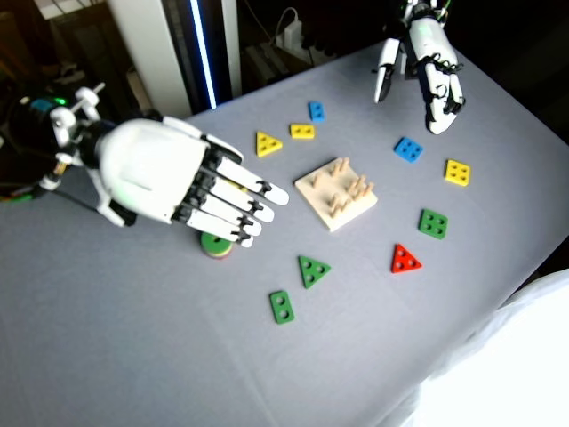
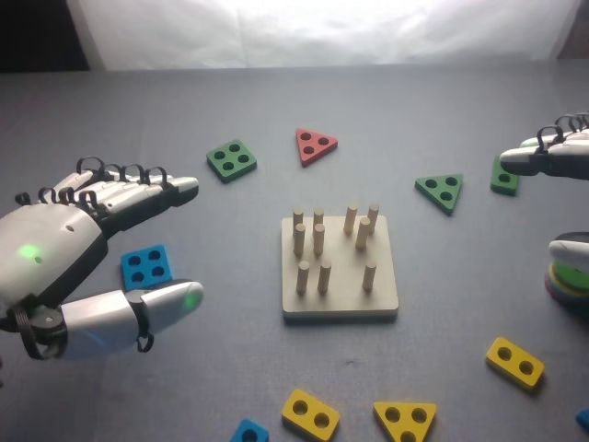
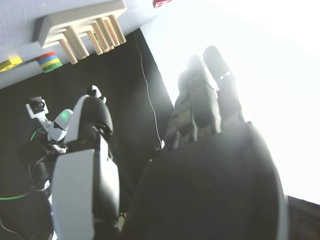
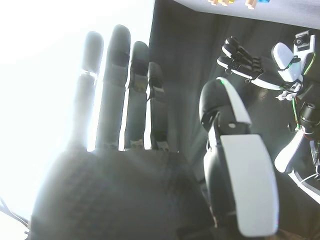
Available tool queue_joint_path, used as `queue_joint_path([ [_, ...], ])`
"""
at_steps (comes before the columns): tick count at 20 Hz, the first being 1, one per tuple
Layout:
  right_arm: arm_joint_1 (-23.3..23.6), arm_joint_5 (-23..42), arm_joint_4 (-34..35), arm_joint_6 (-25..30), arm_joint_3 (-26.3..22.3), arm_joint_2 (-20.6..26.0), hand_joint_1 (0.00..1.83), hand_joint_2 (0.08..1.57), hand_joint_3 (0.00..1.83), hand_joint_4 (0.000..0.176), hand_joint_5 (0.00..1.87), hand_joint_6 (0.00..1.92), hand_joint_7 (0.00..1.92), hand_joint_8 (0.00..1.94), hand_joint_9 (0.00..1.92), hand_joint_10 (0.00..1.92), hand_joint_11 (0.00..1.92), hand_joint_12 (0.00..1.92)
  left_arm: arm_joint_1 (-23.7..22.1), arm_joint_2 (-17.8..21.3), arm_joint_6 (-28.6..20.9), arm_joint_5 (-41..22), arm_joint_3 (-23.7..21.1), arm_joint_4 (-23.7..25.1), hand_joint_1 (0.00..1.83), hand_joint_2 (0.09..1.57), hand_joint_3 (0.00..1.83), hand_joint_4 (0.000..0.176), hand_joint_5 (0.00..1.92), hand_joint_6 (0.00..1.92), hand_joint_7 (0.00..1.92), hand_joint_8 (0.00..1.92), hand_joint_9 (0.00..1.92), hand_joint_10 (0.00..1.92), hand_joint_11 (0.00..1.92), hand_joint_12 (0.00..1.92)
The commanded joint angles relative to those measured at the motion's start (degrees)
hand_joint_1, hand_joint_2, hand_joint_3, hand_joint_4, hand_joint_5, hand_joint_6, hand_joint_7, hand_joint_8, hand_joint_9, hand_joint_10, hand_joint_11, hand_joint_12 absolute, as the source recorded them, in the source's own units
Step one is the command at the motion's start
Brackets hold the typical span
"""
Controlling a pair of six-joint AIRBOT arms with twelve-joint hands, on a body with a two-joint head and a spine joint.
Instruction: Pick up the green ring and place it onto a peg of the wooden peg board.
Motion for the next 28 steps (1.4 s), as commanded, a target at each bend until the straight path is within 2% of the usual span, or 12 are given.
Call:
queue_joint_path([
  [1, 0.12, 6.37, 0.92, 0.30, 0.40, 0.34, 0.68, 1.20, 0.00, 0.061, 0.48, 0.00, 0.45, 0.00, 0.49, 0.00, 0.44, 0.30, -0.28, -0.43, -0.27, -6.83, 0.15, 0.83, 0.29, 1.12, 0.00, 0.069, 0.32, 0.01, 0.32, 0.01, 0.28, 0.02, 0.00, 0.76],
  [3, -0.19, 5.87, 0.92, 0.30, 0.56, 0.31, 0.68, 1.18, 0.00, 0.054, 0.48, 0.00, 0.45, 0.00, 0.49, 0.00, 0.46, 0.30, -0.25, -0.56, -0.32, -6.83, 0.26, 0.81, 0.31, 1.12, 0.00, 0.056, 0.33, 0.00, 0.31, 0.00, 0.27, 0.01, 0.00, 0.75],
  [6, -0.43, 5.28, 0.76, 0.30, 0.57, 0.29, 0.73, 1.07, 0.00, 0.073, 0.36, 0.00, 0.38, 0.00, 0.43, 0.00, 0.40, 0.29, -0.10, -0.62, -0.40, -6.79, 0.33, 0.60, 0.33, 1.12, 0.00, 0.060, 0.33, 0.00, 0.30, 0.00, 0.26, 0.00, 0.00, 0.70],
  [8, -0.43, 3.30, 0.17, 0.30, 0.90, 0.30, 0.80, 0.97, 0.01, 0.094, 0.30, 0.00, 0.34, 0.00, 0.39, 0.00, 0.25, 0.51, 0.06, -0.78, -0.57, -6.66, 0.42, 0.55, 0.33, 1.12, 0.00, 0.057, 0.34, 0.01, 0.30, 0.00, 0.27, 0.00, 0.00, 0.70],
  [11, -0.43, -1.27, -0.69, 0.29, 1.92, 0.30, 0.85, 0.90, 0.00, 0.079, 0.30, 0.00, 0.39, 0.00, 0.46, 0.00, 0.15, 0.89, 0.14, -0.87, -0.72, -6.56, 0.51, 0.55, 0.35, 1.12, 0.00, 0.038, 0.35, 0.00, 0.31, 0.00, 0.28, 0.00, 0.00, 0.76],
  [14, -0.43, -5.56, -1.35, -0.40, 2.95, 0.28, 0.95, 0.88, 0.00, 0.084, 0.33, 0.00, 0.37, 0.00, 0.42, 0.00, 0.11, 0.84, 0.14, -1.06, -0.95, -6.50, 0.65, 0.56, 0.35, 1.12, 0.00, 0.055, 0.35, 0.00, 0.31, 0.00, 0.28, 0.00, 0.00, 0.74],
  [15, -0.43, -6.75, -1.35, -0.92, 3.22, 0.28, 0.95, 0.88, 0.00, 0.099, 0.33, 0.00, 0.36, 0.01, 0.41, 0.00, 0.15, 0.73, 0.14, -1.12, -0.96, -6.44, 0.69, 0.56, 0.35, 1.13, 0.00, 0.047, 0.35, 0.00, 0.32, 0.00, 0.28, 0.00, 0.00, 0.75],
  [17, -0.42, -8.84, -1.34, -1.25, 3.89, 0.17, 0.90, 0.89, 0.00, 0.074, 0.35, 0.00, 0.38, 0.00, 0.45, 0.01, 0.23, 0.66, 0.14, -1.25, -1.12, -6.36, 0.80, 0.56, 0.38, 1.13, 0.00, 0.053, 0.36, 0.00, 0.33, 0.00, 0.29, 0.00, 0.00, 0.78],
  [18, -0.40, -9.76, -1.34, -1.44, 4.19, 0.08, 0.88, 0.90, 0.00, 0.101, 0.34, 0.00, 0.37, 0.00, 0.45, 0.01, 0.23, 0.66, 0.15, -1.33, -1.22, -6.32, 0.85, 0.56, 0.38, 1.13, 0.00, 0.054, 0.36, 0.00, 0.34, 0.00, 0.30, 0.01, 0.00, 0.81],
  [21, 0.05, -12.93, -1.61, -2.64, 4.98, -0.31, 0.93, 0.90, 0.00, 0.124, 0.35, 0.00, 0.40, 0.00, 0.50, 0.00, 0.23, 0.81, 0.15, -1.48, -1.37, -6.30, 0.93, 0.60, 0.40, 1.14, 0.00, 0.041, 0.36, 0.00, 0.33, 0.00, 0.31, 0.00, 0.00, 0.83],
  [26, 4.22, -18.53, -4.90, -2.80, 7.39, -2.66, 0.96, 0.93, 0.00, 0.093, 0.45, 0.01, 0.55, 0.01, 0.65, 0.02, 0.30, 0.93, 0.16, -1.84, -1.97, -6.32, 1.03, 0.66, 0.40, 1.14, 0.00, 0.039, 0.39, 0.00, 0.35, 0.00, 0.32, 0.00, 0.00, 0.81],
  [28, 5.20, -20.11, -5.64, -3.99, 7.61, -3.04, 0.95, 0.97, 0.00, 0.079, 0.51, 0.00, 0.60, 0.00, 0.72, 0.02, 0.28, 1.08, 0.16, -1.84, -2.25, -6.56, 1.09, 0.76, 0.41, 1.14, 0.00, 0.057, 0.37, 0.00, 0.35, 0.00, 0.33, 0.00, 0.00, 0.87],
])
